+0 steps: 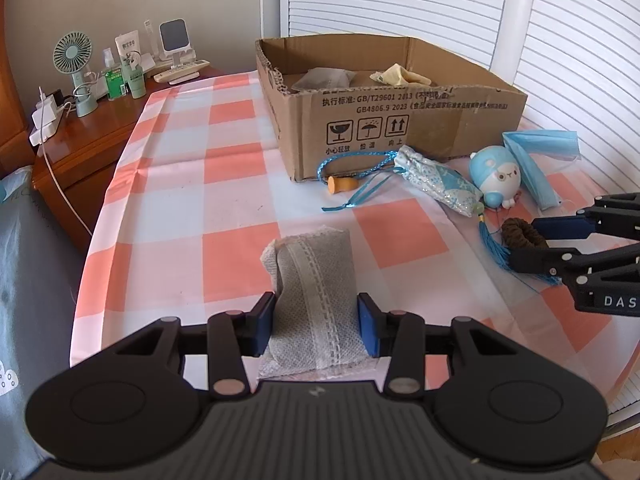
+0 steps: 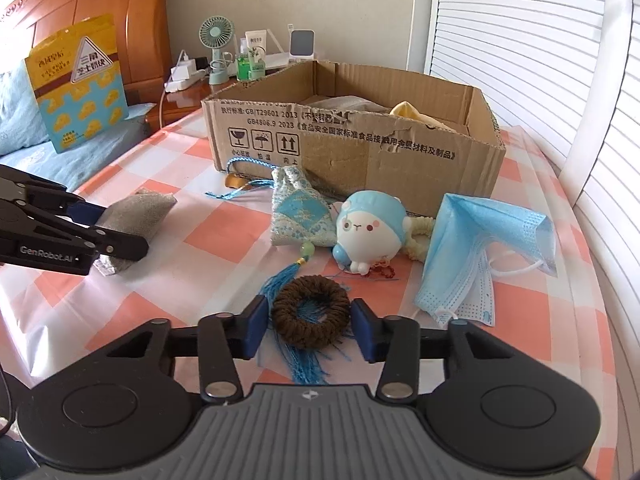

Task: Organize soft objects
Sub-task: 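Grasp the second grey sachet with the left tool while the right tool grasps the brown bracelet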

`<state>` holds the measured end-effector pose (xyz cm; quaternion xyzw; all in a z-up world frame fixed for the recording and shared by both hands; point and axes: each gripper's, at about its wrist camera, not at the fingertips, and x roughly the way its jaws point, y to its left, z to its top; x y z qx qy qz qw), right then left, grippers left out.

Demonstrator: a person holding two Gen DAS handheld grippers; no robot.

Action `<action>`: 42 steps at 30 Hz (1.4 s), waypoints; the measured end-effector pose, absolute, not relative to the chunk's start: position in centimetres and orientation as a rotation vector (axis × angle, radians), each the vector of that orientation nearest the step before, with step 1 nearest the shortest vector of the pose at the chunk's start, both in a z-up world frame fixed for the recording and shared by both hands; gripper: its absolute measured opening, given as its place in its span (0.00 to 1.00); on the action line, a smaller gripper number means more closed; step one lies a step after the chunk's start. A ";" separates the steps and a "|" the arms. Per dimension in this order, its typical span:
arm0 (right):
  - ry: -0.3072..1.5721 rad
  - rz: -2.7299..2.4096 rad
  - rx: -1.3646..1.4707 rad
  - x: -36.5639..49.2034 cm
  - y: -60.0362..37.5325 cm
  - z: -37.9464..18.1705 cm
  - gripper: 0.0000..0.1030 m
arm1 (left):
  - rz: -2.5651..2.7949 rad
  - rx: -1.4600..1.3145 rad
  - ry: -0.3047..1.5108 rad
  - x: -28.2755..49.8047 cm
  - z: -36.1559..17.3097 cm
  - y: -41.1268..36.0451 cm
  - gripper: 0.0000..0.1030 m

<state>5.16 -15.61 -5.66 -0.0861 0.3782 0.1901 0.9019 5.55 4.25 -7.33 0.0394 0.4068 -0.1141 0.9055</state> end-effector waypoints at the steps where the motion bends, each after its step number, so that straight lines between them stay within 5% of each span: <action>1: 0.784 0.390 -0.177 5.2 -15.6 -5.7 0.45 | -0.236 0.084 0.839 5.5 -7.3 4.2 0.41; 3: 0.780 0.392 -0.170 5.0 -15.6 -5.6 0.38 | -0.237 0.086 0.839 5.5 -7.3 4.2 0.41; 11: 0.781 0.419 -0.206 2.9 -15.9 -4.6 0.39 | -0.253 0.099 0.844 4.9 -7.2 4.0 0.41; 27: 0.816 0.389 -0.140 3.8 -16.4 -5.9 0.58 | -0.238 0.096 0.842 5.2 -7.4 4.1 0.55; 33: 0.820 0.376 -0.159 3.6 -16.4 -5.7 0.44 | -0.258 0.098 0.840 5.2 -7.3 4.0 0.44; 42: 0.794 0.371 -0.178 2.7 -17.0 -4.4 0.42 | -0.282 0.146 0.858 4.6 -6.4 3.7 0.36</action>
